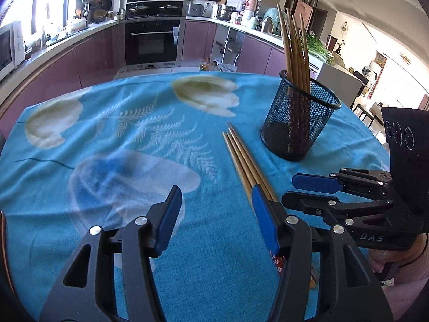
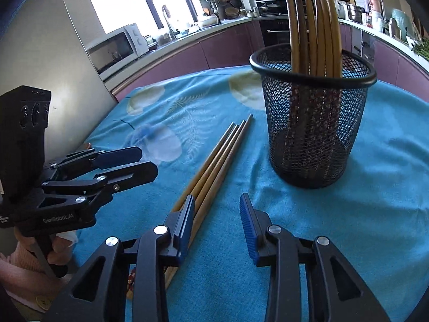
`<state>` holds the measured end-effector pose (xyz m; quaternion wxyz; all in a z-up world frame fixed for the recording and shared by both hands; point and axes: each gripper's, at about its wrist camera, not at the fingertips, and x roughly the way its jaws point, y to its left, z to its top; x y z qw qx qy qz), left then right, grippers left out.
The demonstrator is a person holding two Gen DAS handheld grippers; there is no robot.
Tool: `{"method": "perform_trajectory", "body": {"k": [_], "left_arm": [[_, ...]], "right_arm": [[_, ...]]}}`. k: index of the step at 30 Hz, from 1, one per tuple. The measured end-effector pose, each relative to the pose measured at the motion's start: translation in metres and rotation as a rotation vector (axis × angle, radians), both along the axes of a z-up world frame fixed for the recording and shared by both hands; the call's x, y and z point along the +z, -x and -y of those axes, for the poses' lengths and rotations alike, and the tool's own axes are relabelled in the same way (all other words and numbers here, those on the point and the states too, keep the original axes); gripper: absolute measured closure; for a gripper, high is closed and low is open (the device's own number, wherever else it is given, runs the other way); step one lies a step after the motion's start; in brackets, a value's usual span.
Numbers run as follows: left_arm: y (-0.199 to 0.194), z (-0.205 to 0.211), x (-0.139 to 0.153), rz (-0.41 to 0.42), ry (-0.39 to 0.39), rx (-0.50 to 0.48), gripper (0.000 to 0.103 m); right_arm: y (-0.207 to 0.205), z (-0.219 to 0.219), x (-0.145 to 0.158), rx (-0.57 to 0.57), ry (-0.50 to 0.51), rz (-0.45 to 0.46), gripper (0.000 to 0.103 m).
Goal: Organize utensils
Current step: 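Move the left tool to the chopstick row and close on one while the right tool grasps another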
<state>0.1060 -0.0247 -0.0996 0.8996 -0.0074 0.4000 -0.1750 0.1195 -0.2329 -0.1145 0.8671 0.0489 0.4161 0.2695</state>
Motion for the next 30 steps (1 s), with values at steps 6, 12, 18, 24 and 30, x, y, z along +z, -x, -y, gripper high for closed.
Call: {"method": "perform_trajectory", "body": {"k": [6,12,18,24,30], "left_arm": [[0.0,0.005,-0.003,-0.01,-0.005,-0.009,0.049],[-0.004,0.012,-0.005,-0.019,-0.017,-0.024,0.049],[-0.008,0.023,-0.009,-0.025,-0.042,-0.056,0.049],[-0.013,0.032,-0.016,-0.041,-0.07,-0.081,0.051],[-0.018,0.033,-0.022,-0.063,-0.073,-0.079,0.06]], "right_arm": [[-0.001,-0.002,-0.003,0.0,0.03,-0.004,0.07],[-0.001,-0.007,-0.002,-0.004,0.079,0.01,0.072],[-0.001,-0.007,-0.001,-0.012,0.099,0.004,0.076],[0.0,0.001,0.0,-0.017,0.092,-0.009,0.078],[0.0,0.003,-0.001,-0.016,0.084,-0.009,0.077]]}}
